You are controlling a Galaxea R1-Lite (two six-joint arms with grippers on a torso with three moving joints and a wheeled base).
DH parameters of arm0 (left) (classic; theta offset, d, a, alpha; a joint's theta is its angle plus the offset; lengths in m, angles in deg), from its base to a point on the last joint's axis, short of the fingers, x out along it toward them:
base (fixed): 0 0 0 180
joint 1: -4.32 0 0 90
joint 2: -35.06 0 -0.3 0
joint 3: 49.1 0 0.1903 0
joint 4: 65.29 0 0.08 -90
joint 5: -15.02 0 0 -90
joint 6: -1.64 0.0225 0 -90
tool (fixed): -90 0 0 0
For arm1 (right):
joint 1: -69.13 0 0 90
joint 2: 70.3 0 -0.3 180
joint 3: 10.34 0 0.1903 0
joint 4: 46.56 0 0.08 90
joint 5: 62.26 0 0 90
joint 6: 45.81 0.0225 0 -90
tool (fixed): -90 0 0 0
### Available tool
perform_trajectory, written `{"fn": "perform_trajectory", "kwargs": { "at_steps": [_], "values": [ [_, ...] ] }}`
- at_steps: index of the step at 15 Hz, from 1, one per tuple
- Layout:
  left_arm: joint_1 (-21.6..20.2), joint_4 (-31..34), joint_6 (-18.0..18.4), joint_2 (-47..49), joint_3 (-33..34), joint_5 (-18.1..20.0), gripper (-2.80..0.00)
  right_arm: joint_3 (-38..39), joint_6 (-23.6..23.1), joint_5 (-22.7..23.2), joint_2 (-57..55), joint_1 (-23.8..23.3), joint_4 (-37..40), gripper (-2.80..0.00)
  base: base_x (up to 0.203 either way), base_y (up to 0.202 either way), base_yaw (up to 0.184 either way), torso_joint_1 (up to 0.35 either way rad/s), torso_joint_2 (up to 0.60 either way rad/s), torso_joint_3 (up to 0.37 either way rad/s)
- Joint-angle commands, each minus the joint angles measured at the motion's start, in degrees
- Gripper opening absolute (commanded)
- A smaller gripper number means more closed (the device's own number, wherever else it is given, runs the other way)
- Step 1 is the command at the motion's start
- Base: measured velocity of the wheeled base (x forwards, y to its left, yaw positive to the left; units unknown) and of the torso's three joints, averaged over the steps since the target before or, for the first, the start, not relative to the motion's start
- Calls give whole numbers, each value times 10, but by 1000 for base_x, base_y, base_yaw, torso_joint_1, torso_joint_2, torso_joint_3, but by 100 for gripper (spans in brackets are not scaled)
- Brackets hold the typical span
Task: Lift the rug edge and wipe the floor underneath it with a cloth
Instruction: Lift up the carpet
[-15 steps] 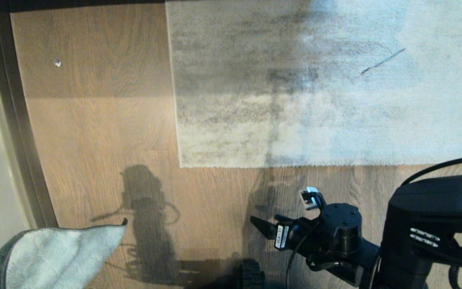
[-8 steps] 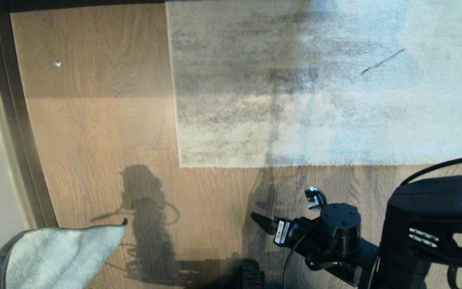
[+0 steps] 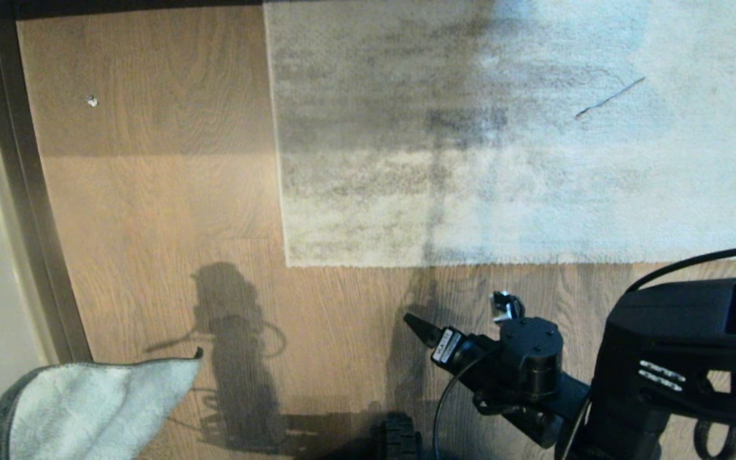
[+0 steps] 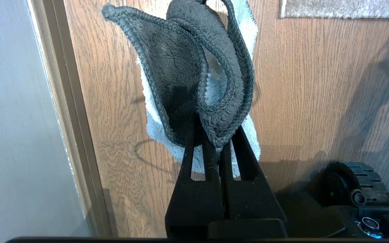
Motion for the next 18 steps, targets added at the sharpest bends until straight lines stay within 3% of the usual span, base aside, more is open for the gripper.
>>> {"fn": "perform_trajectory", "kwargs": {
  "at_steps": [1,9,18],
  "values": [
    [0,0,0,0,0,-1,-280,-10,25,-10,-2,5,-28,0,0,0,0,0,0,0],
    [0,-1,0,0,0,-1,-280,-55,57,-70,-22,10,-28,0,0,0,0,0,0,0],
    [0,0,0,0,0,-1,-280,-137,63,-74,-33,10,-28,0,0,0,0,0,0,0]
  ]
}}
